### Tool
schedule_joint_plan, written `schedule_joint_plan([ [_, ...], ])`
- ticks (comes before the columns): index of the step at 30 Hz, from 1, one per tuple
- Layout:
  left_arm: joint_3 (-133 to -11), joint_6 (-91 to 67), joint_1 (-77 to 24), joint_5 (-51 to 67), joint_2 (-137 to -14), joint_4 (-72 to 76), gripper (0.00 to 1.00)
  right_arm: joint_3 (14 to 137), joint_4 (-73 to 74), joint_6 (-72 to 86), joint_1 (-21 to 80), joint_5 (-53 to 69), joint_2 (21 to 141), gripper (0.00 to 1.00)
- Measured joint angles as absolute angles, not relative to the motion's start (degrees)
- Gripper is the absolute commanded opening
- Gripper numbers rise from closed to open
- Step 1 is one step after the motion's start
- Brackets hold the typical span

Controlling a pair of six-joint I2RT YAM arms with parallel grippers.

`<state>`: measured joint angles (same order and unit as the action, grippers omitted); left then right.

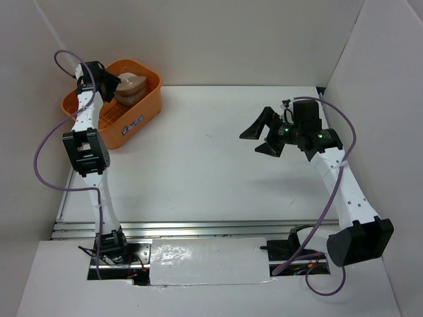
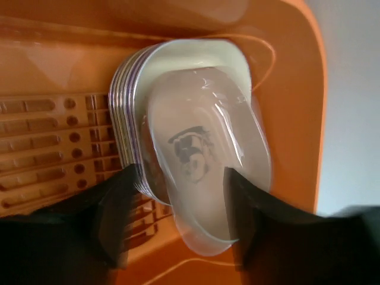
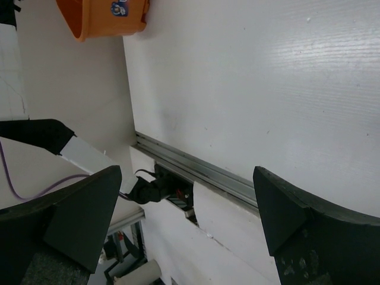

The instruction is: Place the plates into the plastic bin on the countertop

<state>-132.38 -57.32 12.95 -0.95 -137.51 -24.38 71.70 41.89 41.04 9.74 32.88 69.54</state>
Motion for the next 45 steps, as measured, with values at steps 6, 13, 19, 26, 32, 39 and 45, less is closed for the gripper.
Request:
schedule_joint_plan([
  [6, -133.2, -58.4, 12.9, -1.6, -136.4, -22.2, 0.99, 72.2, 42.5, 41.1, 12.1, 31.9, 69.7, 1.00],
  [13, -130.5, -51.9, 10.0, -4.4, -122.3, -30.0, 0.99, 75.8, 46.1, 40.5, 14.0, 27.5, 69.7, 1.00],
  [19, -123.4, -43.2, 8.6, -5.2, -98.4, -39.4, 0.99, 84.2, 52.6, 37.4, 14.2, 14.9, 69.5, 1.00],
  [26, -102.7, -34.3, 10.1, -11.8, -76.0, -50.6, 0.99, 96.7, 63.8, 32.0, 15.1, -7.1, 65.6, 1.00],
  [32, -82.5, -33.0, 6.6, -14.7, -63.4, -57.6, 0.99, 101.5, 69.1, 29.9, 17.0, -19.6, 56.1, 1.00],
  [39, -71.0, -35.2, 5.1, -22.2, -47.7, -65.6, 0.99, 100.0, 72.4, 30.2, 18.5, -25.9, 44.4, 1.00],
  [45, -73.3, -37.9, 4.9, -26.6, -49.6, -69.1, 0.99, 98.8, 74.3, 30.5, 20.3, -28.1, 44.6, 1.00],
])
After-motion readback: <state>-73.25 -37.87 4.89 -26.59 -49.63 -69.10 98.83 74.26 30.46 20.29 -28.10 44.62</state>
